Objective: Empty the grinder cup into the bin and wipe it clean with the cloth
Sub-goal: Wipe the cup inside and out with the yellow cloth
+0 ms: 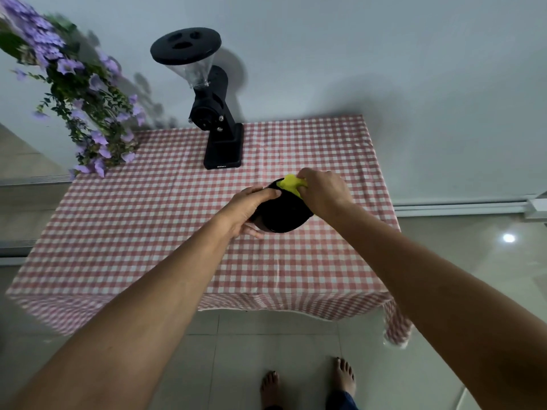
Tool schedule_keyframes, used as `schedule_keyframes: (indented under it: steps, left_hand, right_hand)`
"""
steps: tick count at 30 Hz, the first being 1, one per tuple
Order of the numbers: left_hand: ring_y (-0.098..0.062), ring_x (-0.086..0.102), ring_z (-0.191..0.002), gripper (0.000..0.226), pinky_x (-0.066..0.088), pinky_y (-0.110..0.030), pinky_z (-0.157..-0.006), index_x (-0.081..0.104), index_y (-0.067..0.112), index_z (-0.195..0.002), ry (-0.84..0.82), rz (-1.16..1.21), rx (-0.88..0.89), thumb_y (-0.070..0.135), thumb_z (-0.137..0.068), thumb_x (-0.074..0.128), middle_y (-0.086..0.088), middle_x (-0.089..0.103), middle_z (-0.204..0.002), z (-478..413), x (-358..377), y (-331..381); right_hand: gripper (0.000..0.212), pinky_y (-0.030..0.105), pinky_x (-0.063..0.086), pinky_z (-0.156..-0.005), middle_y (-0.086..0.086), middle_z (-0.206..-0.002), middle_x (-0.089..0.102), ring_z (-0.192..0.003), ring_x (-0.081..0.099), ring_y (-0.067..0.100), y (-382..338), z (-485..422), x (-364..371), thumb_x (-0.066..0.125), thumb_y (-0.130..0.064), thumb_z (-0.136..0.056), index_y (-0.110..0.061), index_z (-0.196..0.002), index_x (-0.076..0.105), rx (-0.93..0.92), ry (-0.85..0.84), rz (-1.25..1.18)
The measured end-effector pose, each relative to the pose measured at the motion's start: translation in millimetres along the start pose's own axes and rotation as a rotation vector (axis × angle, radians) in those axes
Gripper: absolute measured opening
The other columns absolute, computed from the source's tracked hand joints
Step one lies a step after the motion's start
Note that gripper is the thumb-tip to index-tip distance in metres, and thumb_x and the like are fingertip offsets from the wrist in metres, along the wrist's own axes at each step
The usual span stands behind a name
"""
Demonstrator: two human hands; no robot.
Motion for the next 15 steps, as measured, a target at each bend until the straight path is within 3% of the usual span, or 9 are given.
schedule_keyframes:
  steps: [4, 6, 8, 11, 15]
  left_hand:
    - [-0.024, 0.066, -0.105, 0.041, 0.065, -0.047, -0.067, 0.066, 0.030, -0.127, 0.055, 0.172, 0.069, 0.026, -0.087, 0.072, -0.005, 0.064, -0.129, -2.9, 0.7, 0.1]
    - [-0.024, 0.065, -0.105, 0.045, 0.065, -0.044, -0.060, 0.065, 0.032, -0.130, 0.098, 0.196, 0.073, 0.026, -0.086, 0.072, -0.003, 0.064, -0.128, -4.5, -1.2, -5.0]
    - [-0.027, 0.065, -0.107, 0.040, 0.065, -0.047, -0.066, 0.066, 0.033, -0.127, 0.105, 0.229, 0.052, 0.028, -0.087, 0.070, -0.005, 0.063, -0.127, -6.6, -1.2, -12.1]
    - [-0.030, 0.063, -0.104, 0.014, 0.062, -0.055, -0.079, 0.066, 0.031, -0.104, 0.073, 0.290, -0.029, 0.030, -0.090, 0.067, -0.008, 0.061, -0.119, -7.2, 0.8, -26.6]
    - [-0.036, 0.062, -0.104, 0.028, 0.061, -0.056, -0.079, 0.061, 0.020, -0.108, 0.044, 0.350, -0.143, 0.036, -0.088, 0.072, -0.015, 0.059, -0.119, -11.3, 4.6, -47.0]
  right_hand:
    - [0.023, 0.030, 0.039, -0.059, 0.001, -0.084, 0.068, -0.077, 0.060, 0.022, 14.5, 1.2, 7.2, 0.048, -0.029, -0.095, -0.020, -0.099, 0.069, 0.038, 0.058, -0.133]
    - [0.023, 0.030, 0.041, -0.055, 0.007, -0.075, 0.067, -0.070, 0.060, 0.023, 29.5, 2.7, 23.5, 0.053, -0.026, -0.092, -0.010, -0.087, 0.069, 0.135, 0.038, -0.285]
    - [0.023, 0.032, 0.046, -0.059, 0.016, -0.074, 0.068, -0.068, 0.060, 0.022, 43.3, 5.2, 39.5, 0.060, -0.023, -0.089, -0.003, -0.084, 0.070, 0.217, 0.030, -0.519]
    - [0.014, 0.037, 0.058, -0.074, 0.014, -0.088, 0.075, -0.080, 0.070, 0.022, 58.5, 13.0, 60.3, 0.070, -0.022, -0.087, -0.011, -0.092, 0.076, 0.331, -0.033, -0.940]
    - [0.026, 0.043, 0.060, -0.080, 0.009, -0.099, 0.075, -0.091, 0.072, 0.027, 62.1, 17.7, 80.5, 0.068, -0.019, -0.090, -0.010, -0.115, 0.069, 0.368, -0.179, -1.158]
Point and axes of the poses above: each hand's wrist, its own z-axis away from the middle knuckle, its own x-axis out of the palm, y = z × x, the point moved 10 cm from there along -z, towards the middle knuckle
